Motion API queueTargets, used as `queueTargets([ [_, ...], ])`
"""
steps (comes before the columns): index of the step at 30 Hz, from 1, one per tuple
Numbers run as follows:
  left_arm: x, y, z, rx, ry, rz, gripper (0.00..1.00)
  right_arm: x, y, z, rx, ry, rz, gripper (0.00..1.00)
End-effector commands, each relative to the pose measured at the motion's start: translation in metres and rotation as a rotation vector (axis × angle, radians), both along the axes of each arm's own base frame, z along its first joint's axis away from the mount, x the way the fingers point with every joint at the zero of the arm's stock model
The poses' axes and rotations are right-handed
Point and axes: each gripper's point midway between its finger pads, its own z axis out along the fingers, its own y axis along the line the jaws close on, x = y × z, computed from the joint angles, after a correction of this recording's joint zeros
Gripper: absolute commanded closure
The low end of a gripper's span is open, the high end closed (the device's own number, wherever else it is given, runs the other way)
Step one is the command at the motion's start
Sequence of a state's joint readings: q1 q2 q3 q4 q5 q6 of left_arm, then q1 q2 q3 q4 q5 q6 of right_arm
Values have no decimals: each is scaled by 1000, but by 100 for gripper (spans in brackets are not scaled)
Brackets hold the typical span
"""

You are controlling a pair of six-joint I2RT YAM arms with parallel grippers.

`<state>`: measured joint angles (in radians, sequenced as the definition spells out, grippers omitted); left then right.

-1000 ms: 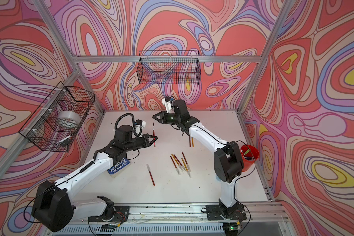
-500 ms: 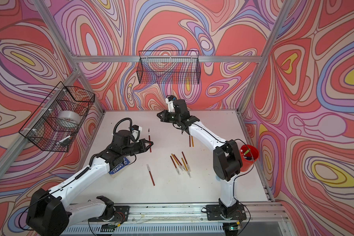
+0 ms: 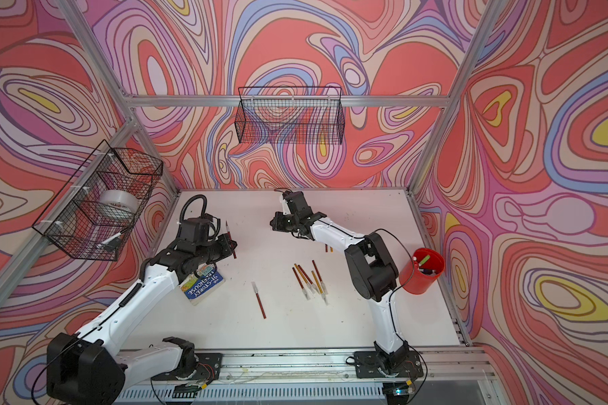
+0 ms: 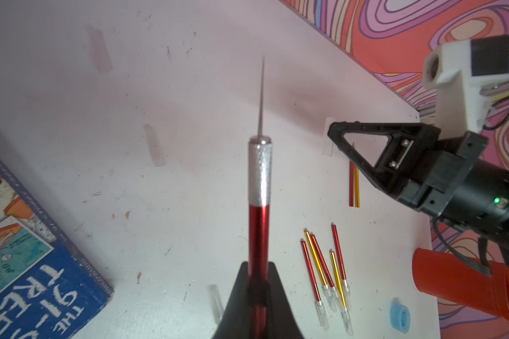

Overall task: Remove protective caps from carving knives
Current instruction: Place the protective sleeve at the center of the board.

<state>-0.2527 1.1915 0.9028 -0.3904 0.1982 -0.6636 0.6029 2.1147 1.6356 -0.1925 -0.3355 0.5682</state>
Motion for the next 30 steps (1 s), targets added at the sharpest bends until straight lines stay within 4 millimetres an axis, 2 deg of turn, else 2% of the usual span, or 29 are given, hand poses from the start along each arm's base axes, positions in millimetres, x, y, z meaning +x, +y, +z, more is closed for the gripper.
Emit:
queueTargets([
  [1, -5, 2, -3, -14, 33, 11, 100, -15, 29, -20, -65, 3, 65, 100],
  [7, -5, 7, 13, 0, -1, 18, 100, -33, 78, -54, -115, 30, 148, 100],
  [11, -7, 8, 16, 1, -7, 20, 100, -36, 95, -69, -120, 43, 169, 100],
  [19, -6, 4, 10, -17, 12, 2, 100, -39, 115, -98, -148, 79, 198, 99],
  [24, -5, 1, 6, -27, 23, -6, 100, -39, 119, -107, -151, 93, 200, 90],
  [30, -2, -3, 4, -40, 28, -16, 100, -38, 117, -106, -159, 87, 196, 80],
])
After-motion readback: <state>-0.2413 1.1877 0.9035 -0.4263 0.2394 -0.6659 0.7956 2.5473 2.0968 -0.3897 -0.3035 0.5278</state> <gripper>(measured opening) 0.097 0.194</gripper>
